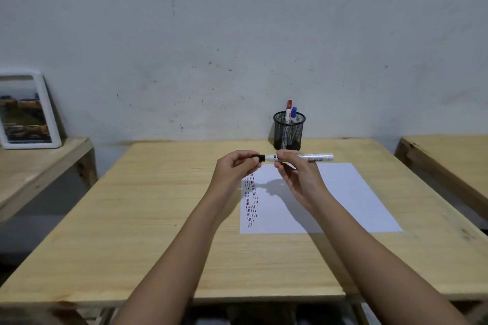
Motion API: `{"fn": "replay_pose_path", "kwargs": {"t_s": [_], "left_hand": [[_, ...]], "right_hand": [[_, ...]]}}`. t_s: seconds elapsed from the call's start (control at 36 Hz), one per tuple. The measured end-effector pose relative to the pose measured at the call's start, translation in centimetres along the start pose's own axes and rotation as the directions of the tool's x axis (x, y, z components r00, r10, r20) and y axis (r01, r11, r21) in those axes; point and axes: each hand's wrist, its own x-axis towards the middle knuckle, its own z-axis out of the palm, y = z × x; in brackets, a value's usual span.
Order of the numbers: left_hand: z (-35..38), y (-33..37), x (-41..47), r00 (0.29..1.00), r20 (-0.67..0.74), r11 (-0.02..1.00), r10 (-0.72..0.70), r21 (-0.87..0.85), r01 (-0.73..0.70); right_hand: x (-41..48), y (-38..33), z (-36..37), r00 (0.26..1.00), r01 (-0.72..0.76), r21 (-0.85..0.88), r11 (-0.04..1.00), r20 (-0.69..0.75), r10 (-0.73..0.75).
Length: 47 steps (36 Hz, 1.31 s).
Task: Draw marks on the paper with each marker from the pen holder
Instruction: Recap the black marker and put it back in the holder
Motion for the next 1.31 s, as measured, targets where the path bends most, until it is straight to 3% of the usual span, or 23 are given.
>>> {"fn": "replay_pose_path", "kwargs": {"t_s": [0.47,0.81,0.89,1.03,1.17,1.31], "left_hand": [[0.9,0.5,-1.3,1.0,0.002,0.996,0.02,-0.083,-0.02],[0.8,1.0,-0.6,0.996,0.057,0.991,0.062,0.117,-0.068],[0.4,1.1,-0.4,0.998,0.052,0.995,0.039,0.085,-0.044],[-0.8,2.1,0.0,0.999,-0.014,0.999,0.037,-0.011,-0.037],[-0.9,3.3,0.3,0.997,-0.051,0.998,0.058,-0.019,-0.06],[0.8,4.3,0.7,0.991,-0.021,0.986,0.134,0.104,-0.131]], "right_hand": [[-1.3,-0.2,0.0,0.997,0.065,-0.003,0.998,0.042,-0.065],[-1.1,-0.1,-0.5,0.994,0.058,-0.016,0.998,0.09,-0.056],[-1.0,-0.3,-0.8,0.993,0.016,-0.045,0.999,0.114,-0.011],[-0.5,-1.9,-1.9,0.998,0.019,0.081,0.997,0.059,-0.023],[-0.8,-2.7,-3.3,0.979,0.108,-0.308,0.945,0.2,-0.046],[-1.3,-2.9,-3.0,0.95,0.282,-0.722,0.632,0.301,-0.081]]}}
